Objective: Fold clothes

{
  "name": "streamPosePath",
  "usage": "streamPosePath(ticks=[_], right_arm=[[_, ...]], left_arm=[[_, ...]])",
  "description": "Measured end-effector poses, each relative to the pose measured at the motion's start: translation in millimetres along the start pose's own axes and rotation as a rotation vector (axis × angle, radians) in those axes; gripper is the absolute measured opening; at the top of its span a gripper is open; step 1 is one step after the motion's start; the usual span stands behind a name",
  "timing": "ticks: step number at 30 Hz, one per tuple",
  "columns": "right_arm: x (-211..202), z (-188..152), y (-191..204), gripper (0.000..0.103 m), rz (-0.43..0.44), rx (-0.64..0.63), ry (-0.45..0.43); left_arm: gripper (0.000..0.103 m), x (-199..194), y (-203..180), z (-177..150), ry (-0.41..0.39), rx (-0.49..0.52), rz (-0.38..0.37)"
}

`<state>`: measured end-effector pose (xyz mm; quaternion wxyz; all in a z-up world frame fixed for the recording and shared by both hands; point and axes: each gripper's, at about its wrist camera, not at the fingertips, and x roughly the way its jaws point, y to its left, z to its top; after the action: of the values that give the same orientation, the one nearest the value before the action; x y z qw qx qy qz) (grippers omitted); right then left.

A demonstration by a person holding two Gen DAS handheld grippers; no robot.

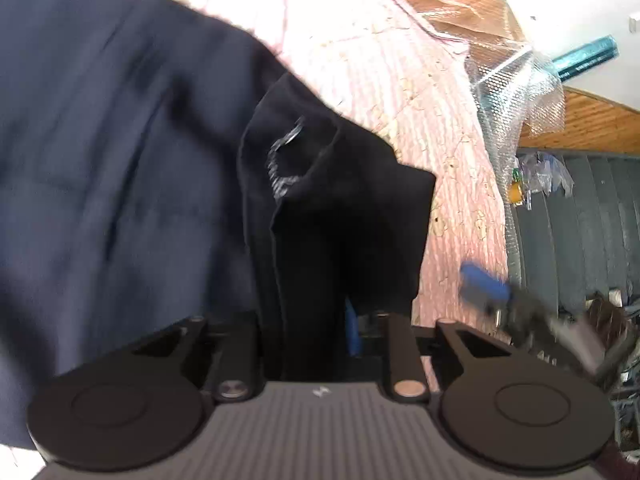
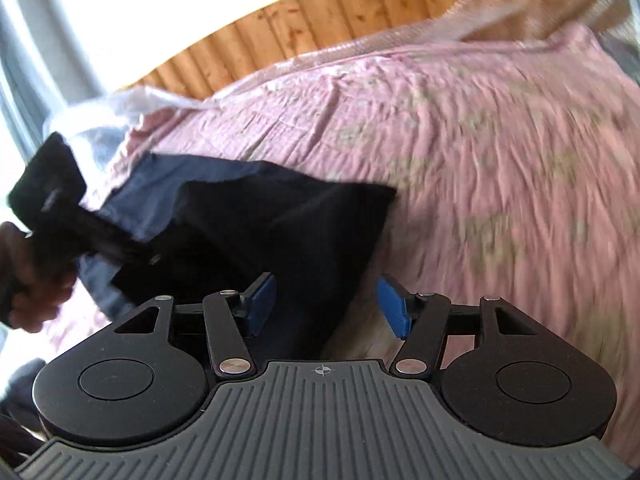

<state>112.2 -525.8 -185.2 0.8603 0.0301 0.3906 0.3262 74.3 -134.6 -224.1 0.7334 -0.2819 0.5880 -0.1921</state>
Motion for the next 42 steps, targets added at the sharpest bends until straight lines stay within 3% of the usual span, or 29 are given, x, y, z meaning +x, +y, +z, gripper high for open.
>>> streamPosePath(ticks=[4,6,7,9,13,16,18,19,20,21,23,25,27,35,39,42], right_arm=[[44,40,-16,0.061,0.016,-0.157,0.053],[70,60,-22,0.061,0.013,-0.208,0.101],[72,67,-22,0.061,0.017,-0.210,0.107],[68,76,-25,0.061,0.040,-0.174,0.088],[38,65,-45,0.066,0.031,0.005,0.023],[5,28,-83,0.066,-0.102,0.235,-0.001],[-21,-6,-111,0.066,-0.172,0.403,-0.003],[-32,-23,-123,0.066,-0.193,0.478,0.007],[-43,-40,-134,0.067,-0.198,0.557,0.010],[-55,-56,-142,0.065,-0.178,0.639,-0.007],[-76,-87,-153,0.065,-0.095,0.792,-0.079],[-88,-113,-158,0.065,-0.038,0.915,-0.146],[-98,-133,-155,0.064,-0.019,0.987,-0.218],[-108,-170,-126,0.069,0.030,1.076,-0.372],[-99,-159,-121,0.073,0.029,1.040,-0.375],[-86,-143,-110,0.073,-0.020,0.965,-0.336]], left_arm=[[0.025,5,4,-9,-0.021,-0.012,-0.008],[0.018,3,0,-13,-0.044,-0.001,-0.006],[0.007,2,-4,-13,-0.060,0.011,-0.009],[0.007,2,-20,-11,-0.087,0.035,-0.041],[0.007,17,-79,1,-0.097,0.119,-0.180],[0.007,47,-145,14,-0.050,0.233,-0.274],[0.008,82,-197,16,0.006,0.335,-0.286],[0.022,100,-221,13,0.027,0.394,-0.273],[0.050,118,-245,10,0.049,0.453,-0.260],[0.061,131,-262,4,0.073,0.499,-0.254],[0.063,144,-274,-12,0.126,0.535,-0.294],[0.063,145,-271,-26,0.164,0.527,-0.345],[0.064,132,-251,-33,0.158,0.477,-0.344],[0.068,29,-114,-37,0.024,0.189,-0.066],[0.071,-20,-48,-43,-0.054,0.053,0.024],[0.071,-58,11,-49,-0.160,-0.120,0.050]])
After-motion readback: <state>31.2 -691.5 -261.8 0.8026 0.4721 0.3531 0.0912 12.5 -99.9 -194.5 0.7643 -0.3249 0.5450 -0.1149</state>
